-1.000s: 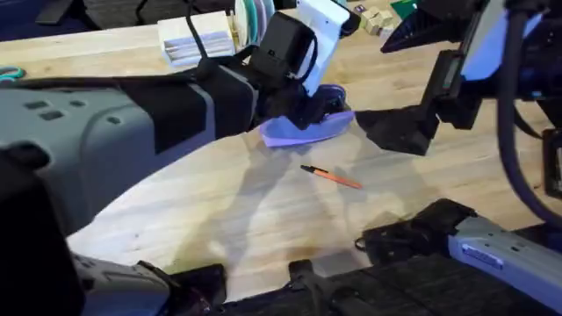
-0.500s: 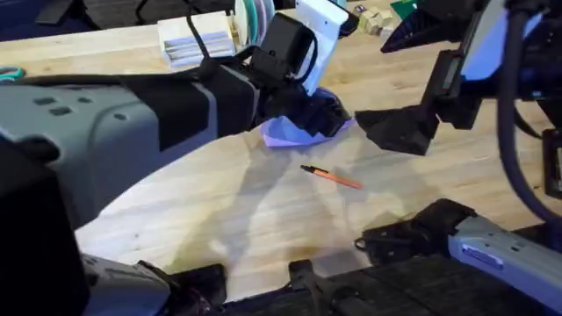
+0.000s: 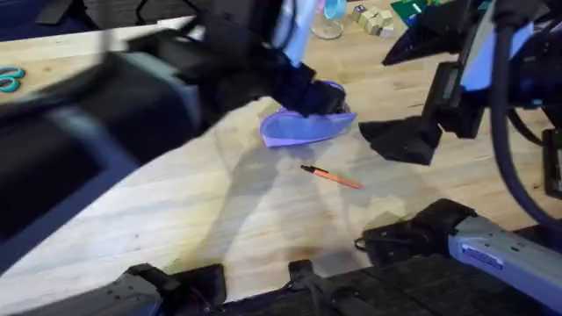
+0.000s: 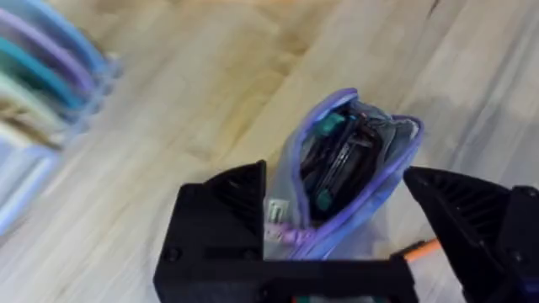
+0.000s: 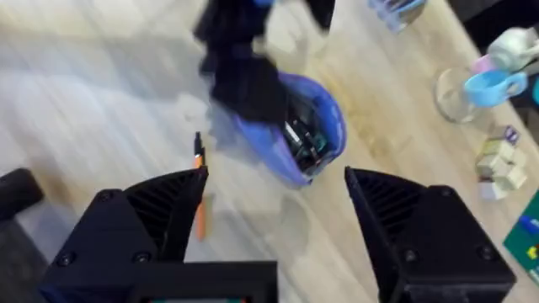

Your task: Unzip the bag, pick up the pens from the table one at a time and place them inside, then zip the bag closed.

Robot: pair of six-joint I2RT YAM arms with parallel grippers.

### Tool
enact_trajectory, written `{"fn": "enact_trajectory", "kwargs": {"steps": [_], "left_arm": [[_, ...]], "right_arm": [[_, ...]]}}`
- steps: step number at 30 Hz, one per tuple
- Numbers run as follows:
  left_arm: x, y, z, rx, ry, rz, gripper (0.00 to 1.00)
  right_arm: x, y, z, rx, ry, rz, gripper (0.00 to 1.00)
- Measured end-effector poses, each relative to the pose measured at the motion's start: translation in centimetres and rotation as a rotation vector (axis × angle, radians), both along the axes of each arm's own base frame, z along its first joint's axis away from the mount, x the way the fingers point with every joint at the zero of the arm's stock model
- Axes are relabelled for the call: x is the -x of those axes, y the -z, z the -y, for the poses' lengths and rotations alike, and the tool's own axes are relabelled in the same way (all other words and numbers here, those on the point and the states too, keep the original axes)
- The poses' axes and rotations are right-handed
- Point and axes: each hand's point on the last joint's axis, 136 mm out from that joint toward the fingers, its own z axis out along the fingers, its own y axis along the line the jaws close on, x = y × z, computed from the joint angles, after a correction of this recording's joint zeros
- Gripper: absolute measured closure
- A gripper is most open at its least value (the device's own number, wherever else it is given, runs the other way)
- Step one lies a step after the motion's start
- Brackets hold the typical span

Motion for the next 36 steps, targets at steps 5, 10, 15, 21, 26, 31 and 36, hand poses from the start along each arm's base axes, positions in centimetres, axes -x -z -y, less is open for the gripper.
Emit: {"fn": "enact_trajectory", "kwargs": {"steps": [5,10,15,21,26,31,36], "left_arm": [[0.1,-2.7,-4.2,-0.019,-0.054,0.034,0.008],[-0.6,-4.9,-7.8,-0.015,-0.127,0.073,0.008],[-1.6,-6.8,-11.0,0.004,-0.208,0.118,0.008],[-3.3,-7.4,-14.8,0.004,-0.318,0.132,0.008],[-3.6,-6.8,-16.4,-0.014,-0.361,0.107,0.008],[-3.1,-6.1,-16.6,-0.031,-0.361,0.076,0.008],[-3.0,-5.9,-16.6,-0.035,-0.361,0.067,0.008]], "right_arm": [[1.3,1.2,0.4,0.023,0.000,-0.073,0.003],[2.7,2.9,0.8,0.058,0.000,-0.183,0.003],[2.6,4.7,0.2,0.068,-0.018,-0.308,0.003],[2.4,7.0,-1.2,0.066,-0.052,-0.483,0.004],[2.3,9.0,-2.2,0.109,-0.053,-0.595,0.004],[2.2,10.5,-3.1,0.197,-0.045,-0.627,0.004],[2.4,13.0,-3.7,0.282,-0.074,-0.593,0.004]]}}
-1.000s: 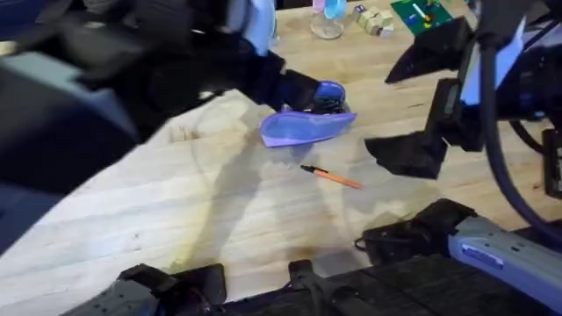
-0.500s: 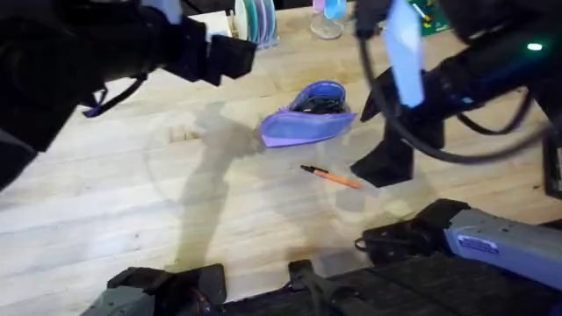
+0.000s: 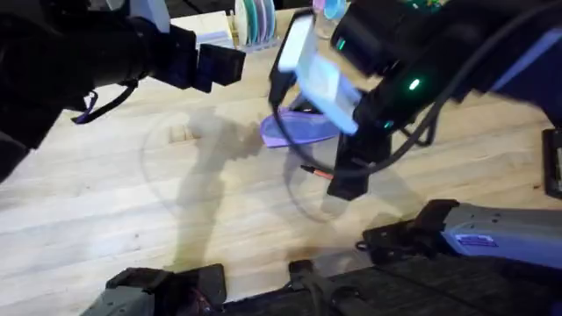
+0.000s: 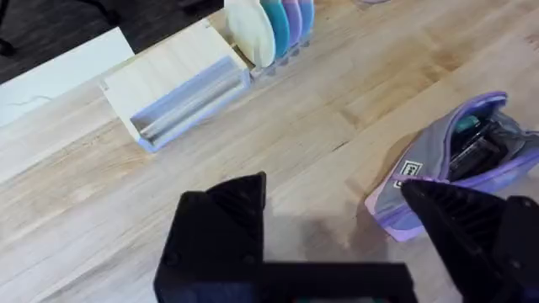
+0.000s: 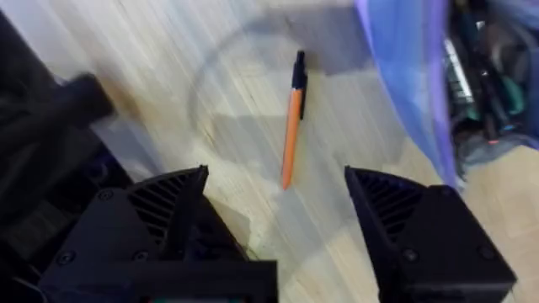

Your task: Unzip the bag, pick up the pens from the table one at a time and place them inside, then zip the bag closed.

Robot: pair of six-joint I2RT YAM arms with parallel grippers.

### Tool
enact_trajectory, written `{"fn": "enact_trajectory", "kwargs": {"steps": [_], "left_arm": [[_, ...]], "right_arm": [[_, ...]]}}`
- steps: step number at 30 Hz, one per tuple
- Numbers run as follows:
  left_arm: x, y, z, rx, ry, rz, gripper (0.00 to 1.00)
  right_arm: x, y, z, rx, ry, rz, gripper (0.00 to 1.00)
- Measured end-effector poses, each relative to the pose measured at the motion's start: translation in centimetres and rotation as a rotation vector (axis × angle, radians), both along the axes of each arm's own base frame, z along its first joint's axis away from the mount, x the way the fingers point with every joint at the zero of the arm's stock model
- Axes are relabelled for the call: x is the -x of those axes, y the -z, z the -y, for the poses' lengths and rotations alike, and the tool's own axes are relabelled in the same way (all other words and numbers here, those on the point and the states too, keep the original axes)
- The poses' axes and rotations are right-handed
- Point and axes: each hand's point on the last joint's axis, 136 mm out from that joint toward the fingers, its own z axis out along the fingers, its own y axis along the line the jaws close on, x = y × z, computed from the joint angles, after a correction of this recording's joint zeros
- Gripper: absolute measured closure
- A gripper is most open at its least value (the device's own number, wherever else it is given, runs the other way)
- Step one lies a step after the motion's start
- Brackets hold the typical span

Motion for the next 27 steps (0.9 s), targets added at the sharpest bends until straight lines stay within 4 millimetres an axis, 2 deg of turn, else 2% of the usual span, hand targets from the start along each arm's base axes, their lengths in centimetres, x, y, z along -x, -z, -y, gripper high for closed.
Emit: {"fn": "enact_trajectory", "kwargs": {"steps": [5,12,16,22,27], "left_arm": [[0.0,0.0,0.0,0.000,0.000,0.000,0.008],[0.0,0.0,0.0,0.000,0.000,0.000,0.008],[0.0,0.0,0.0,0.000,0.000,0.000,0.008],[0.0,0.0,0.0,0.000,0.000,0.000,0.008],[0.0,0.0,0.0,0.000,0.000,0.000,0.008]], "right_arm": [[0.8,3.7,0.0,0.051,-0.041,0.002,0.003],[1.4,7.2,0.3,0.066,-0.055,0.003,0.004],[2.7,8.2,0.5,0.058,-0.058,-0.050,0.004],[1.6,8.4,-0.6,0.006,-0.035,-0.010,0.004],[1.6,10.4,1.0,0.098,0.026,-0.014,0.003]]}}
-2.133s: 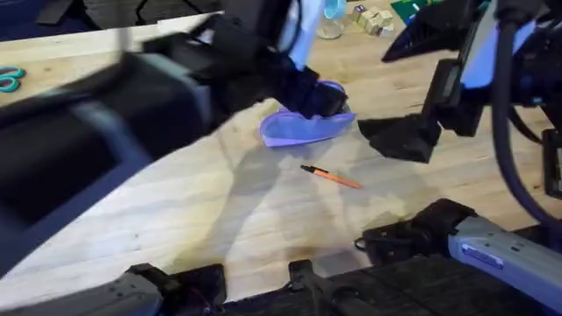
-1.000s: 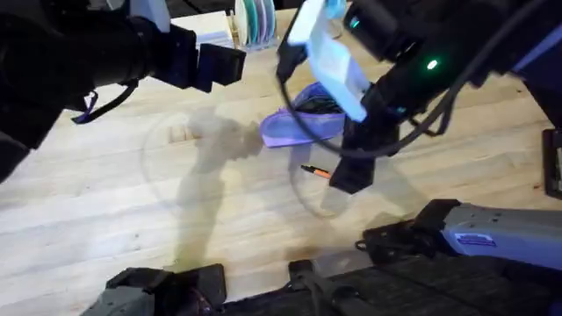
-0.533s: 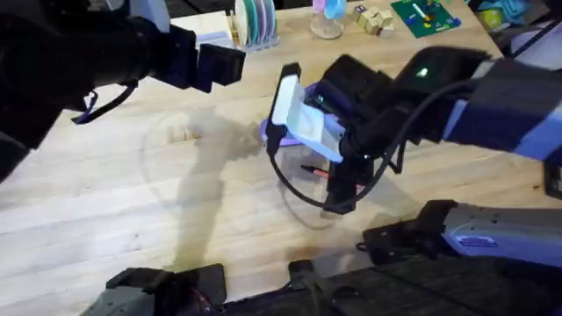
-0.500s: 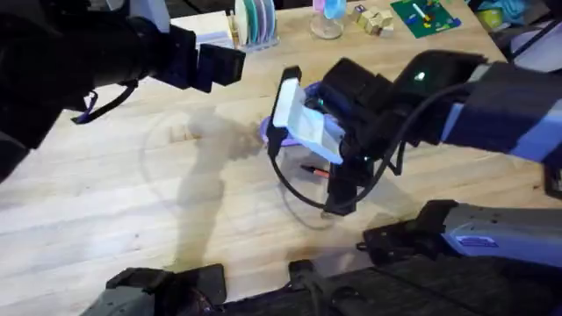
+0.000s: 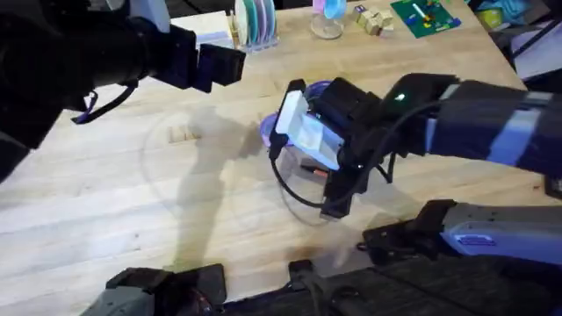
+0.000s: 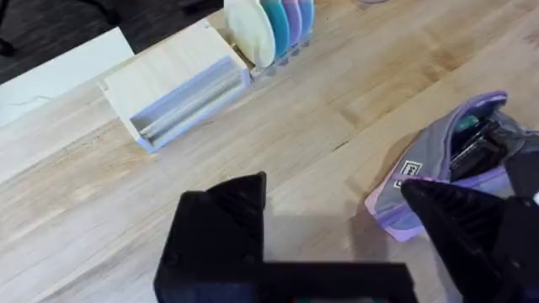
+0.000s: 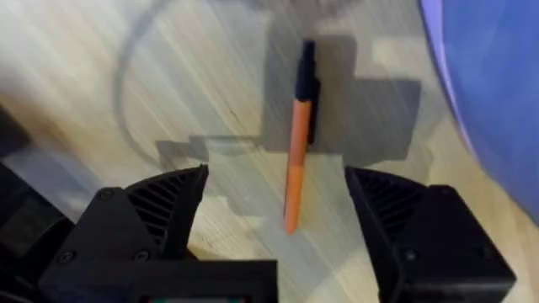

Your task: Unzip the bag, pick up the pens from the table one at a time and place them inside, then zip the bag closed.

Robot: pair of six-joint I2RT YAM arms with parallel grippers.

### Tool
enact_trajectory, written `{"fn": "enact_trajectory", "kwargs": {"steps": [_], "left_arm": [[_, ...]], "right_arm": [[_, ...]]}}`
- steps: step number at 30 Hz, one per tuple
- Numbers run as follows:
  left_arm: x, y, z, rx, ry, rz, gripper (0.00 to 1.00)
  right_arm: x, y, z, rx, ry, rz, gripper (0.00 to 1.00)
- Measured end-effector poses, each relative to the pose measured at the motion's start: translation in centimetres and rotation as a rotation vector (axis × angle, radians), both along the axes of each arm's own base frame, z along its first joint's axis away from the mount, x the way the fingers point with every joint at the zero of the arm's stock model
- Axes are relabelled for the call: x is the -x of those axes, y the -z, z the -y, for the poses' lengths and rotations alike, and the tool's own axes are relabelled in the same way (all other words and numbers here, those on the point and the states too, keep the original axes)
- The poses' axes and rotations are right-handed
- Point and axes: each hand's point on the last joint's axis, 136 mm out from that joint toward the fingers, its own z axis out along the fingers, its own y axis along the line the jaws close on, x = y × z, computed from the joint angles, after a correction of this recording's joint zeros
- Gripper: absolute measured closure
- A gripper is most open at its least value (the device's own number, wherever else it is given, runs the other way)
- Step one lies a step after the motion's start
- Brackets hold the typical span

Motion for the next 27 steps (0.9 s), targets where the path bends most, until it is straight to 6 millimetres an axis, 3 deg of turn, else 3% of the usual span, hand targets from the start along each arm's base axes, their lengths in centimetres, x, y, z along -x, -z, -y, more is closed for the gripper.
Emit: {"fn": "enact_trajectory", "kwargs": {"steps": [18,20,22,27], "left_arm": [[0.07,0.09,-0.02,-0.001,0.000,-0.005,0.008],[0.12,0.16,-0.04,-0.002,0.000,-0.008,0.008],[0.20,0.27,-0.06,-0.004,0.000,-0.014,0.008],[0.29,0.38,-0.09,-0.006,0.000,-0.019,0.008]], "right_arm": [[0.46,0.76,0.23,0.086,-0.028,0.018,0.003],[0.53,0.77,0.32,0.090,-0.024,0.015,0.077],[0.58,0.80,0.41,0.095,-0.019,0.012,0.221],[0.48,0.84,0.49,0.101,0.002,0.016,0.793]]}}
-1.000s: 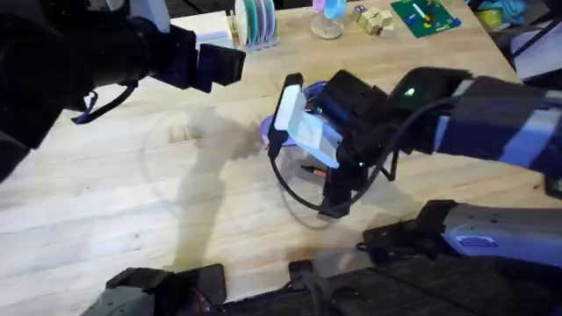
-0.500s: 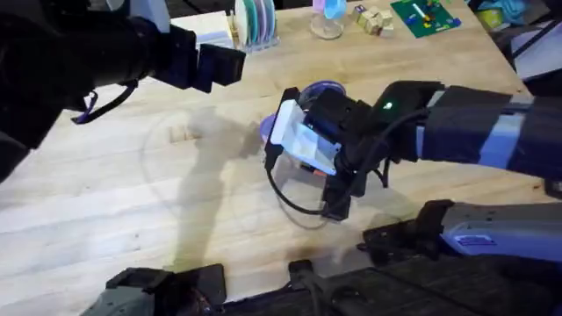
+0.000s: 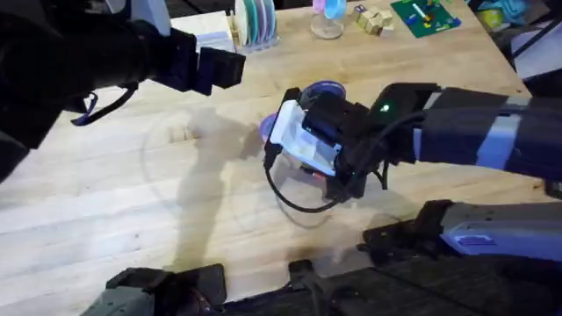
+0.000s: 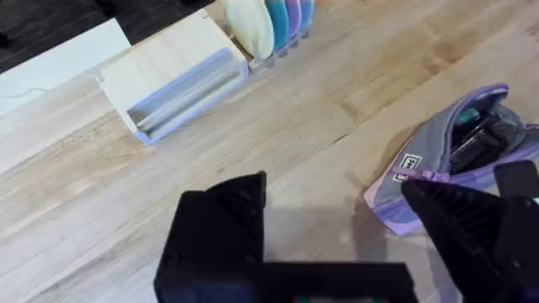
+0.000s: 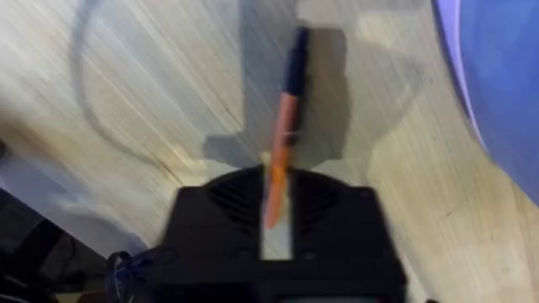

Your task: Unzip the bag, pick up the pens from the table one at a time and place them inside, then zip the bag closed.

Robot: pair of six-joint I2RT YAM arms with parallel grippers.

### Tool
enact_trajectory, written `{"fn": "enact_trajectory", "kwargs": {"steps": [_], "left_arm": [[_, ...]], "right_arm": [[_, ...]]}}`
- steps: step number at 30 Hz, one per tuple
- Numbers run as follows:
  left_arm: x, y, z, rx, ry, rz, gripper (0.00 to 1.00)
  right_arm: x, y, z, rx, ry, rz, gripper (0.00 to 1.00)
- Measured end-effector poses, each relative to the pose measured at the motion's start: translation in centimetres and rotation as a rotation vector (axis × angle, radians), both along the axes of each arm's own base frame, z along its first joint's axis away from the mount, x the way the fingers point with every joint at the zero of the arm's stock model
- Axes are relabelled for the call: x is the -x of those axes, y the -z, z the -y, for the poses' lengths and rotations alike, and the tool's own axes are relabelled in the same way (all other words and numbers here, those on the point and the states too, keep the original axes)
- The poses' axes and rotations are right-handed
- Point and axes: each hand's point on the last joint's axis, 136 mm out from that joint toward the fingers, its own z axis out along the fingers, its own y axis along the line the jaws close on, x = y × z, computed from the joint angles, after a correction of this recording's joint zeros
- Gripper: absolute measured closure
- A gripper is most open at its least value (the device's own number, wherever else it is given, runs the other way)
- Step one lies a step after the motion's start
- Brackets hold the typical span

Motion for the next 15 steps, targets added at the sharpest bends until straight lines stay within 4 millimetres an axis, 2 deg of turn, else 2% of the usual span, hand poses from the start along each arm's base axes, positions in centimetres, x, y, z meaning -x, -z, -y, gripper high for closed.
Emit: {"fn": "enact_trajectory", "kwargs": {"steps": [2,3,10,15], "left_arm": [[0.0,0.0,0.0,0.000,0.000,0.000,0.008],[0.0,0.0,0.0,0.000,0.000,0.000,0.008],[0.0,0.0,0.0,0.000,0.000,0.000,0.007],[0.0,0.0,0.0,0.000,0.000,0.000,0.007]], "right_arm": [[0.0,0.0,0.0,0.000,0.008,0.002,0.944],[-0.1,0.0,0.0,0.000,0.007,0.002,0.959],[-0.5,-0.3,0.0,0.013,0.012,0.019,0.965],[-1.1,-2.7,-0.1,0.040,0.014,0.018,0.971]]}}
